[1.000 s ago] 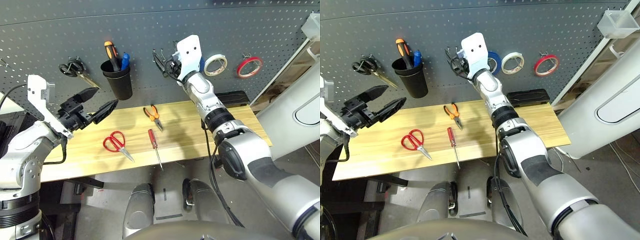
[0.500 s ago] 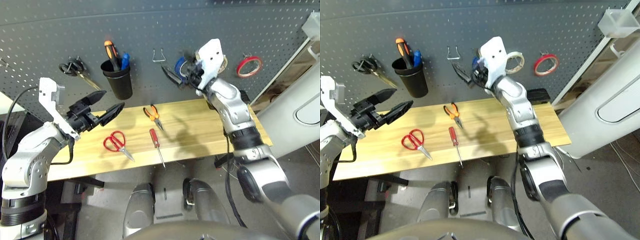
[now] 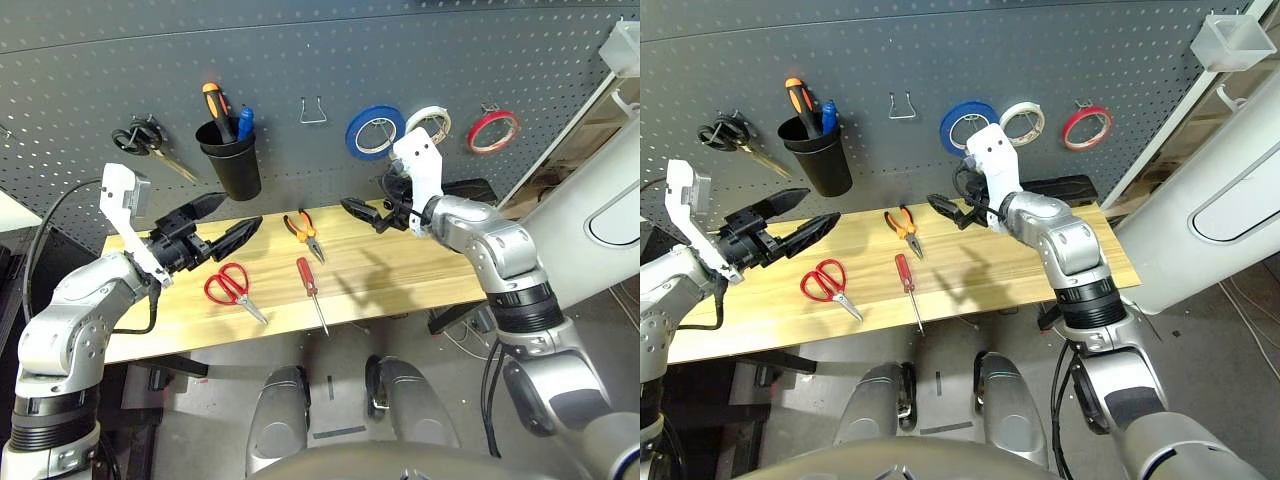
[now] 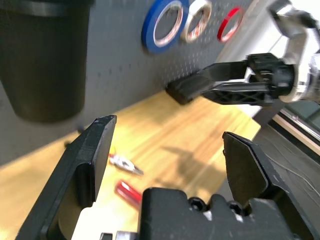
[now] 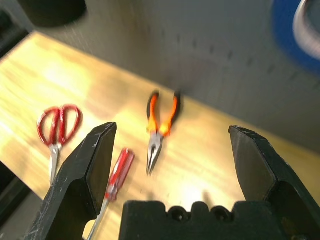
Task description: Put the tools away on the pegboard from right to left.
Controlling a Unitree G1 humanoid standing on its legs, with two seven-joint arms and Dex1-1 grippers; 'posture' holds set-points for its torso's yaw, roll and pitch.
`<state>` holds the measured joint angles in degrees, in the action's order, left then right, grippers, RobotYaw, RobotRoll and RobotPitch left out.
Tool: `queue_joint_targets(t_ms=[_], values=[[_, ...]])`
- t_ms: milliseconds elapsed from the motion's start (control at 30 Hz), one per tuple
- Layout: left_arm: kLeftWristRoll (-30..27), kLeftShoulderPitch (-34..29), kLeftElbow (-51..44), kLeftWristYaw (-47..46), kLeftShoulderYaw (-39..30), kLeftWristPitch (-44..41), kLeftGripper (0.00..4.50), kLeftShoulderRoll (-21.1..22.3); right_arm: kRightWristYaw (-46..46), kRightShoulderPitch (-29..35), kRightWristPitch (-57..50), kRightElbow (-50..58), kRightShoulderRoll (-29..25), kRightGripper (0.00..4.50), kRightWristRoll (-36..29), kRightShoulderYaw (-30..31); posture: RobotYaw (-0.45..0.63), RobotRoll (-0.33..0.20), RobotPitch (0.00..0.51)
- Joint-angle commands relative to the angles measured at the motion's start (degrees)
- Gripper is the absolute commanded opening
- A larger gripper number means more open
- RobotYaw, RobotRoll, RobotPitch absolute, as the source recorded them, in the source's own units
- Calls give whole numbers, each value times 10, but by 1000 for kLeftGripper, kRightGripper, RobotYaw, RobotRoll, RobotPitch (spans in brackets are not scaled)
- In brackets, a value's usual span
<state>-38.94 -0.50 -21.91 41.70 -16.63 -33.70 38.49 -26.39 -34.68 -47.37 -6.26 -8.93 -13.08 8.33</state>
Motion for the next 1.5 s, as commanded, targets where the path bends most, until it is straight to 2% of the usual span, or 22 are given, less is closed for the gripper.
queue_joint_targets(t_ms=[33,333,500,800,1067,1367,1433,1500], values=[[-10,-18,-25,-2,3,-12,4500,-1,31,-19,-16,-54,18,4480,19,6,56,0,165],[-26,-49,-68,-20,1,-34,4500,-5,65,-77,-4,-217,71,4480,55,13,80,0,194],[-42,-67,-95,-27,-5,-51,4500,-2,95,-109,8,-307,107,4480,73,9,95,0,235],[-78,-132,-150,-33,-31,-79,4500,7,115,-123,60,-421,148,4480,94,6,132,0,313],[-96,-163,-182,-51,-39,-87,4500,5,128,-160,155,-552,179,4480,114,-8,155,0,321],[-110,-147,-192,-78,-30,-96,4500,5,138,-188,225,-633,202,4480,137,-6,174,0,314],[-113,-147,-195,-83,-29,-97,4500,5,135,-192,235,-640,206,4432,142,-4,176,0,313],[-116,-147,-199,-88,-29,-98,4500,5,130,-197,242,-646,210,4042,143,-6,180,0,313]])
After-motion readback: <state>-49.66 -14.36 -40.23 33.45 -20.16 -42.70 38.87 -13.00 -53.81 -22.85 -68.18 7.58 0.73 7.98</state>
